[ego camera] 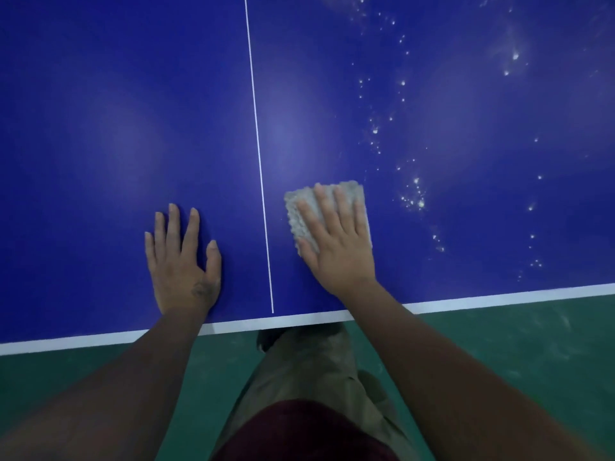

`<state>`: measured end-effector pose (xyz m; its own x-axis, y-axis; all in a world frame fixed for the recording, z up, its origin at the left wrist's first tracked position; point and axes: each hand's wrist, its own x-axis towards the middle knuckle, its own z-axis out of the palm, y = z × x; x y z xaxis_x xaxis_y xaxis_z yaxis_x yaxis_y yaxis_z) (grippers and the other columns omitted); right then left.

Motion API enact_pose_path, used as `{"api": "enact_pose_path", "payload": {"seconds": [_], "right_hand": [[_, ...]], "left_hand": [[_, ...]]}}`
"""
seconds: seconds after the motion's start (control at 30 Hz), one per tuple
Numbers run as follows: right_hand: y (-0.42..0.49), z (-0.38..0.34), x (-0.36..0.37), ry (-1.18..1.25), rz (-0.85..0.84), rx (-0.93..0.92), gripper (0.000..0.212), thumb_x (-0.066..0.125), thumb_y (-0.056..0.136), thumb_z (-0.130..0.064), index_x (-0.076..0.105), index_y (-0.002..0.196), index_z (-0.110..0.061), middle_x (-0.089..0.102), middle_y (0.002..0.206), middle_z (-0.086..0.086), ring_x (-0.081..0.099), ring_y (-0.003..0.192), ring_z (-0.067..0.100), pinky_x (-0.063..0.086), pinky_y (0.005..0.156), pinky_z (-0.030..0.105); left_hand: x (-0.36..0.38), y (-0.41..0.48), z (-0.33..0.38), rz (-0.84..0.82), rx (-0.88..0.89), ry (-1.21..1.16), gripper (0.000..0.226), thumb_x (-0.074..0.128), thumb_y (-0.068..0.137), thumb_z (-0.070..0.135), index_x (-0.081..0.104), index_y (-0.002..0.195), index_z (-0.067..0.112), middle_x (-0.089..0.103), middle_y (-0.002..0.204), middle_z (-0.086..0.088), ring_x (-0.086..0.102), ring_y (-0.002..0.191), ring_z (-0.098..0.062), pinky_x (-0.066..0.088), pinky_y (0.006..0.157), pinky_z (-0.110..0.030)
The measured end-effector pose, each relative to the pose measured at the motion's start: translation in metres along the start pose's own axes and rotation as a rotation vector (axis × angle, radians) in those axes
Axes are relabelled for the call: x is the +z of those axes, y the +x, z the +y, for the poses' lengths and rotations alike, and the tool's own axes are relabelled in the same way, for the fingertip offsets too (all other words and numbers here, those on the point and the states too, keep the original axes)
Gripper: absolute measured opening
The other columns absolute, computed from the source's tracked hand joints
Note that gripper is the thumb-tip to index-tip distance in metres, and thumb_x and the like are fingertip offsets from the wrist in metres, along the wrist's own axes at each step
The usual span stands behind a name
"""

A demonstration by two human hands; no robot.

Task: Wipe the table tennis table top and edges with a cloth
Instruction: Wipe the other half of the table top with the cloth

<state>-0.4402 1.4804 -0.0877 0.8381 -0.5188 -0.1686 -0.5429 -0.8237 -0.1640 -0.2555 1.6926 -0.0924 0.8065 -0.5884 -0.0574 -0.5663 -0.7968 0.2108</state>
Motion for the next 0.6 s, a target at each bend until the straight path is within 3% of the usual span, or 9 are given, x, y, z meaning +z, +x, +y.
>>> {"api": "enact_pose_path", "payload": {"seconds": [0.17,0.27,0.37,0.47,0.6], "right_hand": [[0.033,0.052,-0.006,-0.033,0.038,-0.076,0.065,0.025,0.112,-0.052,0.013,0.172,-0.030,0.005,0.180,0.004,0.001,0.166,0.032,0.001,0.133,0.058],[0.033,0.109,-0.016,-0.047,0.086,0.033,0.063,0.028,0.113,-0.051,0.018,0.171,-0.028,0.011,0.179,0.005,0.006,0.166,0.033,0.003,0.133,0.059],[0.026,0.139,-0.026,-0.034,0.042,0.173,0.066,0.026,0.112,-0.051,0.011,0.172,-0.028,0.004,0.180,0.004,0.000,0.166,0.032,0.002,0.133,0.059],[0.030,0.115,-0.028,-0.056,0.025,0.172,0.066,0.022,0.112,-0.049,0.006,0.172,-0.026,-0.002,0.180,0.006,-0.005,0.166,0.031,-0.001,0.133,0.058],[0.061,0.047,-0.021,-0.071,0.043,-0.082,0.064,0.026,0.113,-0.049,0.018,0.172,-0.024,0.009,0.180,0.007,0.005,0.166,0.032,-0.002,0.133,0.055]], "left_hand": [[0.000,0.000,0.001,0.014,0.004,0.011,0.063,0.040,0.111,0.044,0.034,0.170,0.020,0.017,0.181,-0.003,0.006,0.169,-0.023,0.008,0.136,-0.052],[0.000,0.000,0.003,0.020,0.007,0.002,0.063,0.041,0.111,0.042,0.035,0.169,0.019,0.018,0.181,-0.004,0.008,0.168,-0.024,0.009,0.136,-0.052],[0.001,0.000,0.003,0.025,0.001,-0.004,0.063,0.042,0.110,0.042,0.036,0.169,0.019,0.018,0.181,-0.004,0.007,0.168,-0.024,0.008,0.136,-0.052],[0.001,0.000,0.005,0.020,0.002,0.005,0.063,0.041,0.111,0.042,0.035,0.169,0.020,0.017,0.181,-0.004,0.007,0.168,-0.024,0.008,0.136,-0.053],[0.001,0.000,0.004,0.019,0.005,0.001,0.063,0.040,0.111,0.042,0.035,0.169,0.019,0.017,0.181,-0.004,0.007,0.168,-0.024,0.008,0.136,-0.053]]}}
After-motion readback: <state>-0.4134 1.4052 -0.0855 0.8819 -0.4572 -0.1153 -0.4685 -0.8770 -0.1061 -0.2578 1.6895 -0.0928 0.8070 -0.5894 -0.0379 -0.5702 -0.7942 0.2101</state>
